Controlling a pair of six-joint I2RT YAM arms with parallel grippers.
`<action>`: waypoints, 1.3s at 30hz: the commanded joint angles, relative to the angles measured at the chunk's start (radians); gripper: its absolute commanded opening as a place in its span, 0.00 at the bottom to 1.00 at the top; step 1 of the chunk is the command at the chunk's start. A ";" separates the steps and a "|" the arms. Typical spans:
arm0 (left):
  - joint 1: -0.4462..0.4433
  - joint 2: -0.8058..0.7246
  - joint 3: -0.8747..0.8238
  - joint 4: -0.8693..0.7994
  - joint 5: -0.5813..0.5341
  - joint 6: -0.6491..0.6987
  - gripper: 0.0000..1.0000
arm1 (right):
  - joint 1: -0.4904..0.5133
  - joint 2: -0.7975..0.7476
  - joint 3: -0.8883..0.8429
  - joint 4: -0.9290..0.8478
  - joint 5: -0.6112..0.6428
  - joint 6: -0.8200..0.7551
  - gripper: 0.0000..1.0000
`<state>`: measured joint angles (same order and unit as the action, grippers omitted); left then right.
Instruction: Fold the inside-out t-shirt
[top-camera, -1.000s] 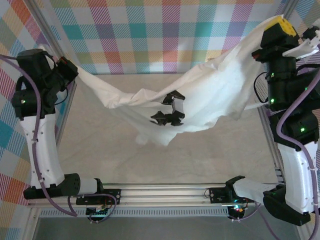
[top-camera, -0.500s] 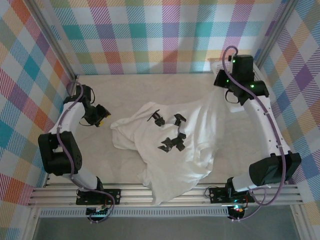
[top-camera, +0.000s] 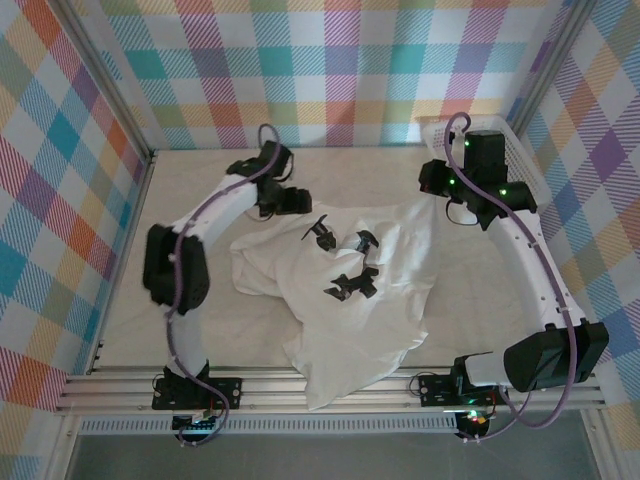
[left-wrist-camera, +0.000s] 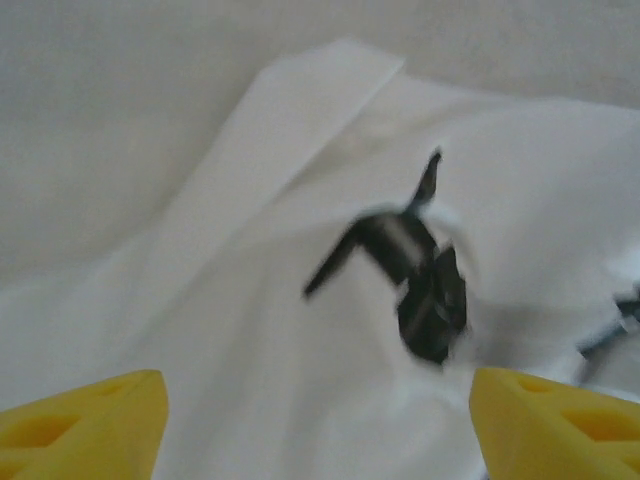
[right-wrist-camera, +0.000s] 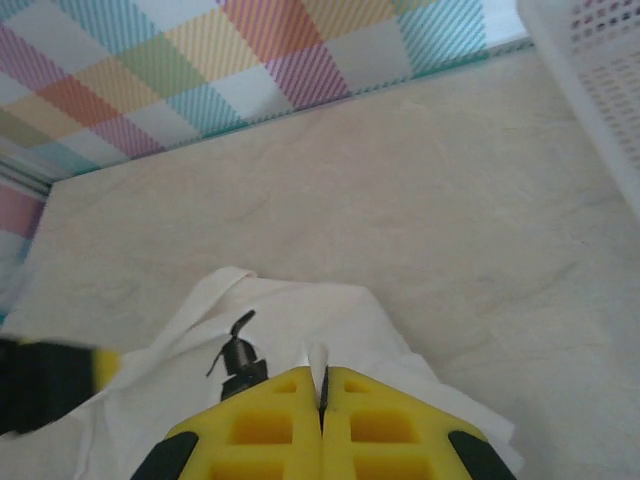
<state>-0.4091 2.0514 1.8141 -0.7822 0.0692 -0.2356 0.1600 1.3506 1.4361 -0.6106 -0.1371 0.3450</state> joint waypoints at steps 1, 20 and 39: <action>-0.007 0.201 0.232 -0.087 -0.106 0.105 0.80 | -0.002 -0.020 0.031 0.033 -0.057 0.016 0.00; 0.194 0.277 0.833 -0.235 0.143 -0.024 0.00 | -0.014 -0.006 0.322 0.086 0.138 0.050 0.00; 0.324 -0.841 -0.775 0.213 0.283 -0.224 0.14 | -0.099 -0.235 -0.306 0.464 -0.140 0.344 0.00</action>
<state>-0.0628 1.1839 1.3342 -0.6102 0.3569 -0.3679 0.0654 1.1515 1.3701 -0.2001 -0.1574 0.6224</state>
